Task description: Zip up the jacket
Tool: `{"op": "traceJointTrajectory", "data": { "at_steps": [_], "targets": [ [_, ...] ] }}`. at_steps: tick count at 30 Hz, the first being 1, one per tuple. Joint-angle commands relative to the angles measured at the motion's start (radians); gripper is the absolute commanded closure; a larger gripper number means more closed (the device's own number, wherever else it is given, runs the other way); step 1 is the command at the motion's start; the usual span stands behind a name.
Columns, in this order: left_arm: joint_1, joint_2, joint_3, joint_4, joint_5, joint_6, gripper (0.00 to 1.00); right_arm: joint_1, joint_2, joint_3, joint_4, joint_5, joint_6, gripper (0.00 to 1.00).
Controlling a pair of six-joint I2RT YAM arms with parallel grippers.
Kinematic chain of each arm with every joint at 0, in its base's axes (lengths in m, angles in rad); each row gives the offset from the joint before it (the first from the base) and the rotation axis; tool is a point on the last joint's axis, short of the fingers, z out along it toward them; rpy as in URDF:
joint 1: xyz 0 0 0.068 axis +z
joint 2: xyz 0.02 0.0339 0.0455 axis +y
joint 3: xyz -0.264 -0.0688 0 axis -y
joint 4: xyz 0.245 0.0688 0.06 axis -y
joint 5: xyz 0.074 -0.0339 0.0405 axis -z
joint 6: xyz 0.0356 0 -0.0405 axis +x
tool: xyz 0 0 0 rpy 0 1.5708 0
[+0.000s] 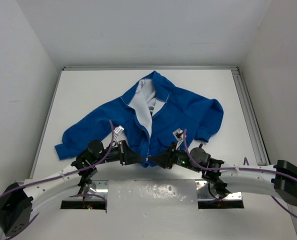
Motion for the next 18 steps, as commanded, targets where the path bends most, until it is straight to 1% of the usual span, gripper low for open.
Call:
{"op": "traceJointTrajectory", "data": {
  "at_steps": [1, 5, 10, 12, 14, 18],
  "targets": [
    [0.007, -0.004, -0.007, 0.079, 0.022, -0.012, 1.0, -0.004, 0.01, -0.003, 0.07, 0.018, -0.006, 0.78],
    [0.007, -0.009, -0.004, 0.078, 0.027, -0.009, 1.0, -0.004, 0.043, 0.002, 0.098, 0.016, -0.012, 0.76],
    [0.007, -0.015, 0.002, 0.062, 0.033, -0.004, 1.0, -0.004, 0.07, 0.007, 0.126, 0.011, -0.005, 0.78],
    [0.007, -0.024, -0.004, 0.061, 0.024, -0.007, 1.0, -0.004, 0.07, 0.011, 0.118, 0.013, -0.008, 0.83],
    [0.007, -0.02, 0.005, 0.053, 0.03, 0.0, 1.0, -0.004, 0.066, 0.007, 0.121, 0.022, -0.005, 0.91],
    [0.007, -0.033, -0.005, 0.048, 0.019, -0.003, 1.0, -0.006, 0.057, 0.013, 0.112, 0.015, -0.008, 0.99]
  ]
}}
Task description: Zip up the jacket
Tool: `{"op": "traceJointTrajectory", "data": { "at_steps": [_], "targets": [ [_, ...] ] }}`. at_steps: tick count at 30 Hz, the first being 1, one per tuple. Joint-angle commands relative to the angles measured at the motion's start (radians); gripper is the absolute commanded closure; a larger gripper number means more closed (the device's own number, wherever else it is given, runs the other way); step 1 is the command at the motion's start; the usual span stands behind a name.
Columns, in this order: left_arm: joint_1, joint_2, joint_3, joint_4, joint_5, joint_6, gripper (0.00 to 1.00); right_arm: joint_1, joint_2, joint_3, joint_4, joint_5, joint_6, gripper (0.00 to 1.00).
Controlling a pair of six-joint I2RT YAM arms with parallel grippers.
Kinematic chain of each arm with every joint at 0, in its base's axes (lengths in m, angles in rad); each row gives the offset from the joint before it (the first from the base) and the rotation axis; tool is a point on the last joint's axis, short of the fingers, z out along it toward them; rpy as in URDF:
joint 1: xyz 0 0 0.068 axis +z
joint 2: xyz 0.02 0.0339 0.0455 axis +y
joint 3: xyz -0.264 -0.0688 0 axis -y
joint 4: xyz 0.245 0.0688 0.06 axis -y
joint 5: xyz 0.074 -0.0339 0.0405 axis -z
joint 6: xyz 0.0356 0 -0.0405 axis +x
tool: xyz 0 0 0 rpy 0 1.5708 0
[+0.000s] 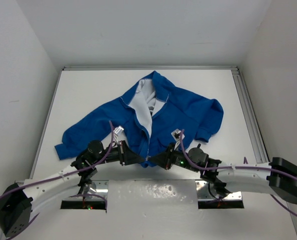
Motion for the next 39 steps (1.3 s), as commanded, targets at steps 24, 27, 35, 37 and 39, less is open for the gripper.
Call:
{"op": "traceJointTrajectory", "data": {
  "at_steps": [24, 27, 35, 37, 39],
  "targets": [
    [-0.125, 0.075, 0.17, -0.446, -0.138, 0.273, 1.0, -0.018, 0.201, 0.682, -0.92, 0.509, -0.576, 1.0],
    [-0.128, 0.043, 0.176, -0.427, -0.069, 0.278, 1.0, -0.08, 0.255, 0.731, -0.893, 0.558, -0.62, 1.0],
    [-0.14, -0.07, 0.289, -0.686, -0.113, 0.383, 1.0, -0.377, 0.498, 0.974, -0.707, 0.631, -0.709, 1.0],
    [-0.14, -0.135, 0.325, -0.757, -0.178, 0.387, 1.0, -0.473, 0.578, 1.068, -0.695, 0.641, -0.729, 1.0],
    [-0.14, -0.181, 0.385, -0.862, -0.234, 0.39, 1.0, -0.589, 0.717, 1.255, -0.712, 0.627, -0.703, 1.0]
  ]
}}
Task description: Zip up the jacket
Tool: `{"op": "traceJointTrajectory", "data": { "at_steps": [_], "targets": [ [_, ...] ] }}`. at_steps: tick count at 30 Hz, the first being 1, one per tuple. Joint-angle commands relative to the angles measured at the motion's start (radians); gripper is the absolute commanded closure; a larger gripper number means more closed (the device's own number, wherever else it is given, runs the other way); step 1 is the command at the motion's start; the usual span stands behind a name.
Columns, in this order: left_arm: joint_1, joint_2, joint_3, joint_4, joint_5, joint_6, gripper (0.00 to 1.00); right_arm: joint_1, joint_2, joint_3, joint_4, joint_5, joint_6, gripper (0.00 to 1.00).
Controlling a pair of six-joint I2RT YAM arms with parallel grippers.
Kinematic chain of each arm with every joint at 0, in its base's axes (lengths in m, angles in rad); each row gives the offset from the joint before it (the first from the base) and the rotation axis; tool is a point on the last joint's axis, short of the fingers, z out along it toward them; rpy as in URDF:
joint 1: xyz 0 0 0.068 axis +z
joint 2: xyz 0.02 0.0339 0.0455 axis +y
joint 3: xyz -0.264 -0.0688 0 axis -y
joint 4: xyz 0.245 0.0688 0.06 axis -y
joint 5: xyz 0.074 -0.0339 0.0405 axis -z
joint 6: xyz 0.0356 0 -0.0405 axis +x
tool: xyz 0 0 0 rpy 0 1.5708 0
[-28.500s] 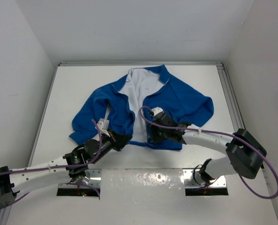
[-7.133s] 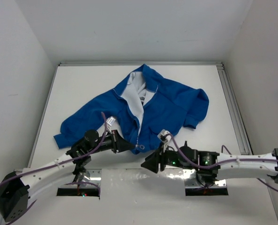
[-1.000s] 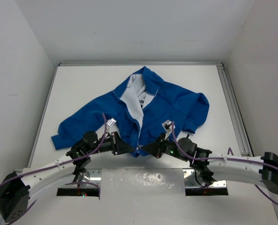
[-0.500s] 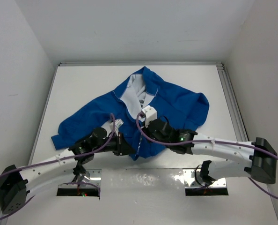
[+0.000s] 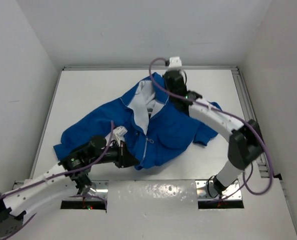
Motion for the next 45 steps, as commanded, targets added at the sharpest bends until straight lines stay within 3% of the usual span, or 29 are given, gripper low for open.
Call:
{"op": "traceJointTrajectory", "data": {
  "at_steps": [1, 2, 4, 6, 9, 10, 11, 13, 14, 16, 17, 19, 20, 21, 24, 27, 31, 35, 37, 38, 39, 42, 44, 45],
  "targets": [
    [-0.012, -0.133, 0.124, -0.186, -0.086, 0.038, 1.0, -0.157, 0.177, 0.263, 0.063, 0.054, -0.005, 1.0],
    [-0.012, -0.161, 0.159, -0.247, -0.118, 0.031, 1.0, -0.191, 0.231, 0.426, -0.014, 0.043, 0.018, 1.0],
    [-0.012, -0.216, 0.183, -0.298, -0.216, 0.018, 1.0, -0.233, 0.339, 0.567, -0.119, -0.079, 0.052, 1.0],
    [-0.012, -0.216, 0.191, -0.335, -0.237, 0.011, 1.0, -0.206, 0.314, 0.537, -0.156, -0.223, 0.041, 1.0],
    [-0.012, -0.184, 0.107, -0.321, -0.247, -0.021, 1.0, -0.11, 0.013, 0.16, -0.06, -0.525, 0.12, 1.0],
    [-0.015, -0.172, 0.083, -0.304, -0.244, -0.04, 1.0, -0.084, -0.053, 0.059, -0.029, -0.562, 0.151, 1.0],
    [-0.017, -0.166, 0.073, -0.304, -0.25, -0.055, 0.99, -0.029, -0.115, -0.152, 0.054, -0.589, 0.188, 1.0],
    [-0.02, -0.16, 0.079, -0.333, -0.354, -0.096, 0.84, 0.021, -0.256, -0.413, 0.139, -0.651, 0.28, 1.0],
    [-0.02, -0.163, 0.07, -0.332, -0.382, -0.127, 0.68, 0.075, -0.285, -0.465, 0.162, -0.643, 0.296, 1.0],
    [-0.02, -0.164, 0.047, -0.335, -0.469, -0.185, 0.56, 0.112, -0.353, -0.583, 0.149, -0.519, 0.313, 0.99],
    [-0.02, -0.158, 0.036, -0.333, -0.5, -0.199, 0.45, 0.114, -0.368, -0.609, 0.125, -0.483, 0.317, 0.95],
    [-0.019, -0.137, 0.009, -0.333, -0.617, -0.237, 0.39, 0.112, -0.387, -0.648, 0.097, -0.402, 0.319, 0.71],
    [-0.019, -0.129, 0.0, -0.319, -0.669, -0.25, 0.38, 0.112, -0.39, -0.651, 0.082, -0.353, 0.313, 0.62],
    [-0.019, -0.108, -0.01, -0.298, -0.753, -0.264, 0.39, 0.112, -0.388, -0.655, 0.072, -0.331, 0.317, 0.47],
    [-0.002, -0.01, -0.045, -0.14, -0.872, -0.293, 0.42, 0.112, -0.382, -0.712, 0.052, -0.141, 0.395, 0.32],
    [0.098, 0.208, -0.054, 0.047, -0.811, -0.253, 0.45, 0.112, -0.42, -0.784, 0.02, -0.009, 0.481, 0.32],
    [0.198, 0.524, 0.025, 0.275, -0.758, -0.141, 0.47, 0.112, -0.514, -0.862, -0.017, 0.033, 0.54, 0.36],
    [0.322, 0.879, 0.166, 0.423, -0.723, -0.06, 0.58, 0.112, -0.513, -0.905, 0.0, -0.166, 0.558, 0.48],
    [0.359, 0.977, 0.223, 0.53, -0.673, -0.026, 0.65, 0.114, -0.513, -0.938, 0.056, -0.234, 0.573, 0.56],
    [0.389, 1.076, 0.272, 0.535, -0.618, -0.015, 0.68, 0.114, -0.511, -0.954, 0.083, -0.277, 0.581, 0.65],
    [0.397, 1.119, 0.383, 0.534, -0.606, 0.023, 0.74, 0.115, -0.505, -0.974, 0.113, -0.361, 0.584, 0.67],
    [0.406, 1.277, 0.675, 0.404, -0.574, 0.106, 0.77, 0.149, -0.485, -0.976, 0.146, -0.493, 0.61, 0.75],
    [0.406, 1.308, 0.801, 0.351, -0.553, 0.132, 0.78, 0.186, -0.483, -0.952, 0.155, -0.529, 0.616, 0.77],
    [0.406, 1.295, 0.811, 0.345, -0.548, 0.15, 0.73, 0.213, -0.491, -0.935, 0.122, -0.515, 0.613, 0.77]
  ]
}}
